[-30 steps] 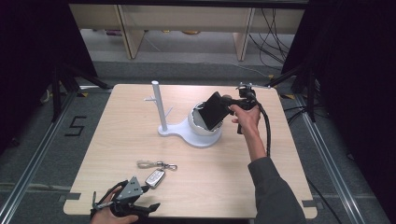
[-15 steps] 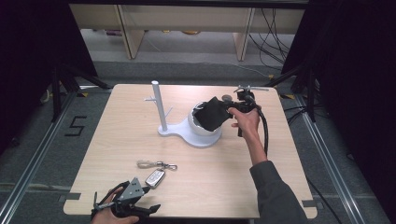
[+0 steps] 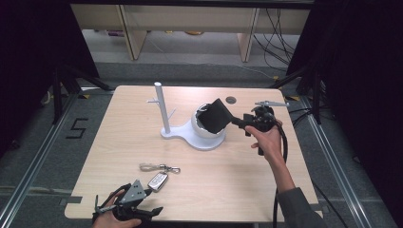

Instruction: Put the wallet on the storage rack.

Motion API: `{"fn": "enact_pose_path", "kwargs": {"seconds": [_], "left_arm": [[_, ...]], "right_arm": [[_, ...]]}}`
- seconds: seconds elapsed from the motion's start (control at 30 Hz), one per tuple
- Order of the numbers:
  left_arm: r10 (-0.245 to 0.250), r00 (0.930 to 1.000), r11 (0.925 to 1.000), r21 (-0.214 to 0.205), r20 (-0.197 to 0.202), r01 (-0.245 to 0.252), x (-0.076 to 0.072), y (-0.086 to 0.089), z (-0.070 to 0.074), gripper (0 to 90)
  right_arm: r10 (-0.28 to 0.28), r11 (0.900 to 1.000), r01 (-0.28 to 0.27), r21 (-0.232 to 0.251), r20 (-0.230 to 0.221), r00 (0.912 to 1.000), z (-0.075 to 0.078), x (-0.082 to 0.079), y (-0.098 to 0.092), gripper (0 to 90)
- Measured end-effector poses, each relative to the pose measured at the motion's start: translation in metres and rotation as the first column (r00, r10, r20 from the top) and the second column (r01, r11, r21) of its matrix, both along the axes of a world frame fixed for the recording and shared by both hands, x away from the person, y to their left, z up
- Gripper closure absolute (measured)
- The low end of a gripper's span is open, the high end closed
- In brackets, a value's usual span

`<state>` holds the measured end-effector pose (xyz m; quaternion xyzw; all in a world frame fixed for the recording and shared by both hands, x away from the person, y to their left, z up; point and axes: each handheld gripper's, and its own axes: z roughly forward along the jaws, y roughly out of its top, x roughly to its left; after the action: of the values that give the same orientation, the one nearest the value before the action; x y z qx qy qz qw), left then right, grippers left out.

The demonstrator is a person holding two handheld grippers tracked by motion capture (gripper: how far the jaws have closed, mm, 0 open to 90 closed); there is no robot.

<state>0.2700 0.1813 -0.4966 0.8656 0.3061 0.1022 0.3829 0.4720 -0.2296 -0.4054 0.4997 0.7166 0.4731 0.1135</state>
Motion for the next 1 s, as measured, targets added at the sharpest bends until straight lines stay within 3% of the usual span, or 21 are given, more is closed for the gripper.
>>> {"fn": "enact_pose_path", "kwargs": {"seconds": [0.07,0.1,0.13,0.2,0.27,0.37,0.4,0.5,0.53,0.63,0.7,0.77,0.8,0.83,0.87,0.9,0.93,0.97,1.0], "left_arm": [[-0.001,1.0,1.0,-0.002,0.003,0.001,0.0,0.0,0.0,28.7],[0.004,1.0,0.9996,-0.027,-0.002,-0.005,0.0,-0.001,0.0,28.7],[0.005,1.0,0.9996,-0.026,-0.002,-0.005,0.0,-0.001,0.0,28.6],[-0.003,1.0,0.9999,-0.013,-0.002,0.003,0.0,0.0,0.0,28.5],[-0.002,1.0,1.0,-0.001,0.002,0.002,0.001,0.0,0.0,28.2],[-0.002,1.0,1.0,-0.005,-0.001,0.002,0.0,0.0,-0.001,27.8],[0.0,1.0,1.0,-0.006,-0.003,0.0,0.001,0.0,-0.001,27.6],[0.001,1.0,1.0,-0.009,-0.001,-0.001,0.001,0.0,0.0,26.8],[0.011,0.9999,0.9999,-0.008,0.0,-0.011,0.001,0.0,0.0,26.7],[0.0,1.0,0.9999,-0.012,0.003,0.0,0.003,0.0,0.002,26.2],[0.009,1.0,0.9999,-0.013,0.002,-0.009,0.003,0.0,0.002,26.0],[0.031,0.9994,0.9993,-0.023,-0.014,-0.031,0.003,0.0,0.001,25.4],[0.013,0.9999,0.9999,-0.002,0.001,-0.013,0.005,0.002,0.002,25.3],[0.018,0.9998,0.9998,-0.003,0.002,-0.018,0.005,0.002,0.002,25.3],[0.025,0.9997,0.9994,-0.023,0.001,-0.025,0.005,0.002,0.003,24.8],[0.024,0.9997,0.9997,-0.01,0.008,-0.024,0.006,0.003,0.004,24.7],[0.034,0.9994,0.999,-0.03,-0.001,-0.034,0.006,0.003,0.004,24.5],[0.034,0.9994,0.999,-0.03,-0.001,-0.034,0.006,0.003,0.004,24.3],[0.046,0.9989,0.9985,-0.029,0.003,-0.046,0.006,0.004,0.004,24.1]], "right_arm": [[0.024,0.9996,-0.024,-0.015,0.004,0.9997,-0.005,-0.008,-0.003,35.8],[0.024,0.9996,-0.024,-0.015,0.004,0.9997,-0.005,-0.008,-0.003,35.4],[0.026,0.9996,-0.026,-0.005,-0.02,0.9995,-0.009,-0.018,-0.003,35.1],[0.052,0.9981,-0.052,-0.034,-0.012,0.9986,-0.012,-0.02,-0.005,34.6],[0.042,0.9989,-0.042,-0.022,-0.016,0.999,-0.014,-0.024,-0.003,34.5],[0.047,0.9988,-0.048,-0.008,-0.045,0.9979,-0.017,-0.031,0.001,33.4],[0.069,0.9971,-0.07,-0.03,-0.021,0.9974,-0.02,-0.03,0.0,32.9],[0.063,0.998,-0.063,-0.008,-0.045,0.997,-0.023,-0.036,0.004,32.2],[0.085,0.9958,-0.086,-0.033,-0.033,0.9959,-0.027,-0.038,0.003,32.0],[0.075,0.9963,-0.077,-0.039,-0.042,0.9963,-0.031,-0.044,0.007,30.8],[0.087,0.9956,-0.089,-0.028,-0.066,0.994,-0.034,-0.049,0.01,30.0],[0.101,0.9942,-0.103,-0.032,-0.059,0.9932,-0.035,-0.05,0.009,29.8],[0.105,0.992,-0.108,-0.066,-0.041,0.9936,-0.033,-0.054,0.009,27.7],[0.105,0.992,-0.108,-0.066,-0.041,0.9936,-0.033,-0.054,0.009,27.7],[0.103,0.9887,-0.105,-0.107,-0.026,0.9943,-0.031,-0.06,0.009,26.3],[0.105,0.9874,-0.108,-0.116,-0.03,0.994,-0.031,-0.062,0.01,25.8],[0.102,0.9905,-0.106,-0.088,-0.044,0.9938,-0.031,-0.067,0.012,25.7],[0.122,0.9877,-0.124,-0.096,-0.02,0.9923,-0.033,-0.068,0.01,25.7],[0.121,0.9891,-0.125,-0.078,-0.05,0.9914,-0.034,-0.072,0.012,25.7]]}}
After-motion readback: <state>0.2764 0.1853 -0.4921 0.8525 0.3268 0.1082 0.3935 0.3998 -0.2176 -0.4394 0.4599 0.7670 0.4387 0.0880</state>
